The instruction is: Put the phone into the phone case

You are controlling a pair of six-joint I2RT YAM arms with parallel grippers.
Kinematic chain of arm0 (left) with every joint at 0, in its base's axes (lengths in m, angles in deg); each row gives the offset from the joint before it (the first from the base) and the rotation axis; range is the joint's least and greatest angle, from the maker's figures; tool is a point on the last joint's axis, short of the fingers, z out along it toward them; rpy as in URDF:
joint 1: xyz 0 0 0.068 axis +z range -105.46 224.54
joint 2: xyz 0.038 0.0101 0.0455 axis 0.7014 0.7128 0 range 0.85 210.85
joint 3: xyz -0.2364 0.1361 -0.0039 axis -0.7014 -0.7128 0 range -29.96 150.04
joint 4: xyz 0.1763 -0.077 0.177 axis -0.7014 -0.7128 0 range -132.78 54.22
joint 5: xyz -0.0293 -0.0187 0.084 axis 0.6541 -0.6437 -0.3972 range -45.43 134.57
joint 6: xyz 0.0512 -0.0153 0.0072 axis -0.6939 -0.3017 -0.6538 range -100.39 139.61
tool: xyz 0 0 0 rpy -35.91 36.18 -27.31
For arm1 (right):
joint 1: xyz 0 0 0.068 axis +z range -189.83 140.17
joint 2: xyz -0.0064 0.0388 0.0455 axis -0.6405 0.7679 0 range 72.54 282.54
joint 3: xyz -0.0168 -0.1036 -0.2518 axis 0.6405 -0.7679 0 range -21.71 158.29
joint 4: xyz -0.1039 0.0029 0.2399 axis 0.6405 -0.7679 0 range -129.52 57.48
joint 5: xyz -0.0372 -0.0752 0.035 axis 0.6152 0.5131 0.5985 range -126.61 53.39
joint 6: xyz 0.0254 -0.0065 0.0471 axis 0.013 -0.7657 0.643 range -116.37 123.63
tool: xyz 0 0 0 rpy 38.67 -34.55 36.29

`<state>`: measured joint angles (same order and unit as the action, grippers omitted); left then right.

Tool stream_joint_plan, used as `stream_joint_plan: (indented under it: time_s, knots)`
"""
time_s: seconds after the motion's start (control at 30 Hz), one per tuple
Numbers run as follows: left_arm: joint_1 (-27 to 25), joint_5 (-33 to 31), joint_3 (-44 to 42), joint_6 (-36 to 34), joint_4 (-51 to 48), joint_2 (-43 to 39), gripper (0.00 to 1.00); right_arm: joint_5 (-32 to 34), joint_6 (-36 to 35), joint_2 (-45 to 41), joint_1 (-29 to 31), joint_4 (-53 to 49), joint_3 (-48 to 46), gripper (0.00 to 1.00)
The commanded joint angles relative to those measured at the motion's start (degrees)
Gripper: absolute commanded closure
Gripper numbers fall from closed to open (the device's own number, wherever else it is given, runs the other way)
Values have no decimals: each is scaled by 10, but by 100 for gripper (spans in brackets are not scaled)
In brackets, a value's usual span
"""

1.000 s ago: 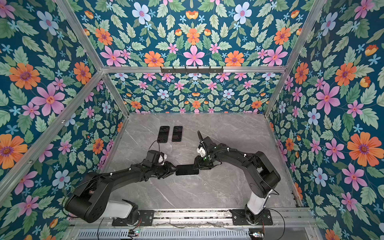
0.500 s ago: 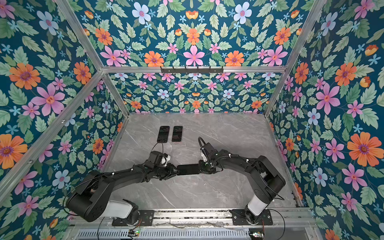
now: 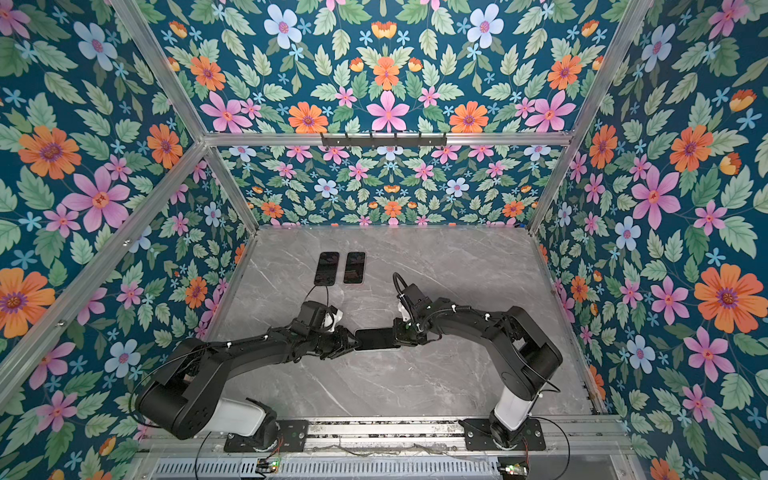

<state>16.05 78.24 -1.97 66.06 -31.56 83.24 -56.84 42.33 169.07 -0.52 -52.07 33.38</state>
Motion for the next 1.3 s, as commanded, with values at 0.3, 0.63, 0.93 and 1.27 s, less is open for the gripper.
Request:
stream_joint_plan:
  time_s: [0.3,0.63,0.93,1.27]
  knots:
    - [1,-38,45,-63,-101,15,56,57,9,-26,1,-56,-4,82]
    - [0,-27,50,-60,-83,33,54,26,13,6,1,-23,-4,80]
    - [0,-26,46,-61,-81,36,54,-3,22,19,0,10,-12,84]
    - [0,-22,39,-54,-68,36,54,-41,45,22,2,56,-38,90]
